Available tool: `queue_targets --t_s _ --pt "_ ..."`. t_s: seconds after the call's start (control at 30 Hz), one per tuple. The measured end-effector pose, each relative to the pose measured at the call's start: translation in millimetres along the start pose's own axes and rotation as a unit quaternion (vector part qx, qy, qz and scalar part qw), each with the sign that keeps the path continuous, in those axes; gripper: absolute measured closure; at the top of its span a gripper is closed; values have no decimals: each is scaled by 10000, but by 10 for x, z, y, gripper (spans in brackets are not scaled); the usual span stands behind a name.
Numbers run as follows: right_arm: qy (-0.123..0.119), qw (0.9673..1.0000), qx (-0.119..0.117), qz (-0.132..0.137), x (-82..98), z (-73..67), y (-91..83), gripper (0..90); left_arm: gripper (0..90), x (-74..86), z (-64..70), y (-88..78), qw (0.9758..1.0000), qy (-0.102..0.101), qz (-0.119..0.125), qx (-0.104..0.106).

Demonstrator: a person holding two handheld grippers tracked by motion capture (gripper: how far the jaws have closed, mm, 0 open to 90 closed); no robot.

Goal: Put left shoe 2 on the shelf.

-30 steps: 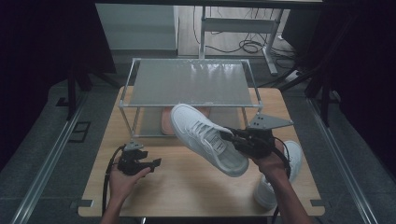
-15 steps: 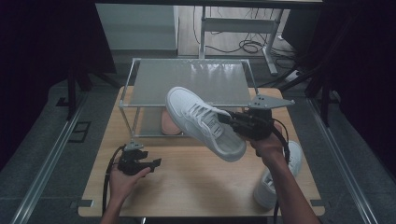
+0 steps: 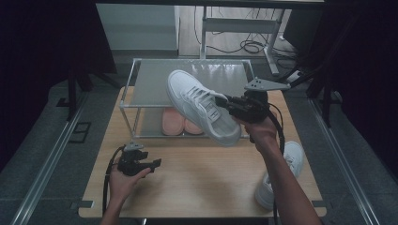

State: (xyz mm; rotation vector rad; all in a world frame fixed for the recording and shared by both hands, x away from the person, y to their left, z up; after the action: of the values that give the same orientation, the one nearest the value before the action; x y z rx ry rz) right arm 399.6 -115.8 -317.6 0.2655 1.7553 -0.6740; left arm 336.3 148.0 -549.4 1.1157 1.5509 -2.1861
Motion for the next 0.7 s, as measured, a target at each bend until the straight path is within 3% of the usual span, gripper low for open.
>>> queue_targets --t_s 0.7 --pt "401 9981 462 59 -232 256 314 815 322 -7 -21 -25 10000 -39 34 5"
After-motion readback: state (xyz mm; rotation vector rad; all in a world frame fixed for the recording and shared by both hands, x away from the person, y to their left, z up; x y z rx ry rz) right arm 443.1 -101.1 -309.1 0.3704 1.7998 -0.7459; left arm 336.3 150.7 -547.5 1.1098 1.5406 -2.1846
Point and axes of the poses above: each handheld gripper's, and its own axes: y roughly forward along the jaws, x roughly out of its underside, z roughly to its right, the point moved 8 cm from there along y, roughly forward along the jaws, and after that the axes turned 6 degrees about -x, right-handed, at the moved point
